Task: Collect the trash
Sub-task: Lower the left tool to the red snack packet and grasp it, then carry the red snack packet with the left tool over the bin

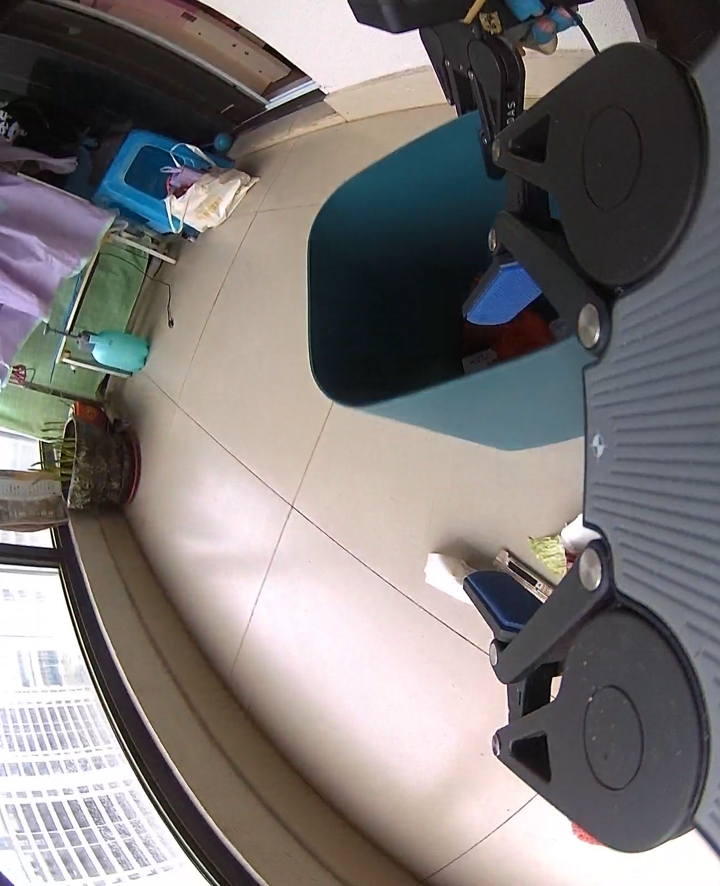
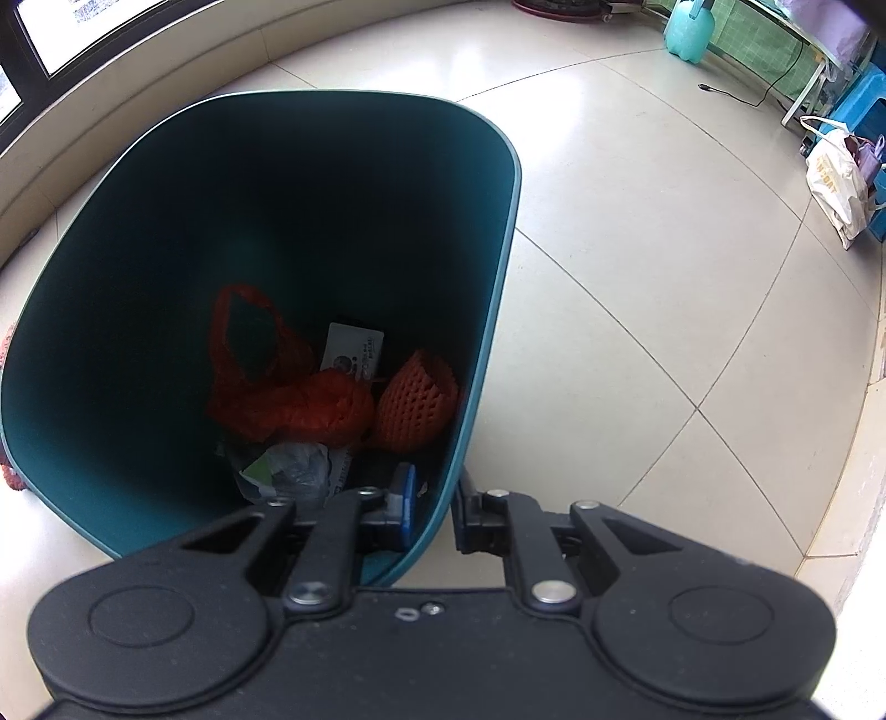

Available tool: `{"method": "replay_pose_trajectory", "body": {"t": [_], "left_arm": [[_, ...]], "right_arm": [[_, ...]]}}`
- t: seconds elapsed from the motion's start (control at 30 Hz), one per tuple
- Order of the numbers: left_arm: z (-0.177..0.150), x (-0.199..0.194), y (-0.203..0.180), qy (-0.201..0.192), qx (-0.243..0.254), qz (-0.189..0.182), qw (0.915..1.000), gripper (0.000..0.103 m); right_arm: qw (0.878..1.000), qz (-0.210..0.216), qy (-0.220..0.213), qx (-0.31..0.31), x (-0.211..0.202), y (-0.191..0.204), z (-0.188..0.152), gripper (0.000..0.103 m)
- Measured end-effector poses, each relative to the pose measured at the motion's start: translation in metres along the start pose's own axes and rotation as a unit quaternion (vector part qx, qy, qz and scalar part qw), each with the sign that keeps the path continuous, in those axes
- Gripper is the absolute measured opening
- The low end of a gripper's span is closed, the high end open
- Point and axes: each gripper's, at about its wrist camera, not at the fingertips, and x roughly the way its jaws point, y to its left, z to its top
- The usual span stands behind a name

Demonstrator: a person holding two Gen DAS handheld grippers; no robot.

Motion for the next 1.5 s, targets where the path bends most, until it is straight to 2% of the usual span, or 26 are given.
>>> {"method": "replay_pose_trajectory", "body": {"t": [0.1, 0.23, 0.33, 0.4, 0.5, 0.63, 0.93, 0.97, 1.03, 1.1, 1.2, 1.27, 1.3, 1.5], "left_arm": [[-0.009, 0.016, 0.028, 0.007, -0.038, -0.021, 0.9990, 0.096], [-0.020, 0.049, 0.049, 0.030, -0.060, 0.000, 0.9978, 0.096], [-0.034, 0.080, 0.067, 0.061, -0.078, 0.026, 0.9947, 0.096], [-0.043, 0.102, 0.074, 0.084, -0.077, 0.059, 0.9917, 0.096], [-0.058, 0.134, 0.083, 0.110, -0.063, 0.080, 0.9887, 0.096], [-0.079, 0.176, 0.098, 0.162, -0.073, 0.091, 0.9800, 0.096], [-0.107, 0.243, 0.121, 0.229, -0.086, 0.116, 0.9625, 0.096], [-0.108, 0.249, 0.124, 0.233, -0.093, 0.117, 0.9609, 0.094], [-0.111, 0.255, 0.130, 0.242, -0.110, 0.110, 0.9578, 0.082], [-0.115, 0.261, 0.135, 0.256, -0.123, 0.104, 0.9531, 0.064], [-0.119, 0.261, 0.135, 0.259, -0.120, 0.106, 0.9526, 0.064], [-0.119, 0.259, 0.136, 0.256, -0.122, 0.107, 0.9530, 0.059], [-0.119, 0.257, 0.136, 0.256, -0.123, 0.110, 0.9524, 0.052], [-0.118, 0.239, 0.138, 0.252, -0.125, 0.126, 0.9513, 0.047]], "right_arm": [[1.000, -0.001, 0.001, -0.001, 0.000, 0.001, 0.000, 0.012], [1.000, 0.000, 0.002, -0.001, 0.001, 0.002, 0.001, 0.013], [1.000, -0.002, 0.002, -0.005, 0.001, 0.004, 0.001, 0.013], [1.000, -0.001, 0.002, -0.006, 0.001, 0.004, 0.001, 0.013], [1.000, -0.002, 0.001, -0.008, 0.001, 0.005, 0.001, 0.013], [1.000, -0.002, 0.000, -0.008, 0.001, 0.005, 0.000, 0.013], [1.000, -0.002, 0.000, -0.007, 0.001, 0.005, 0.000, 0.013], [1.000, -0.002, 0.001, -0.007, 0.001, 0.005, 0.000, 0.013], [1.000, -0.002, 0.001, -0.008, 0.001, 0.005, 0.000, 0.013], [1.000, -0.001, 0.001, -0.006, 0.001, 0.005, 0.000, 0.013], [1.000, -0.001, 0.001, -0.007, 0.001, 0.005, 0.000, 0.013], [1.000, -0.002, 0.001, -0.008, 0.001, 0.005, 0.000, 0.013], [1.000, -0.003, 0.000, -0.010, 0.001, 0.005, 0.000, 0.013], [1.000, -0.007, -0.002, -0.007, 0.002, 0.008, -0.001, 0.013]]}}
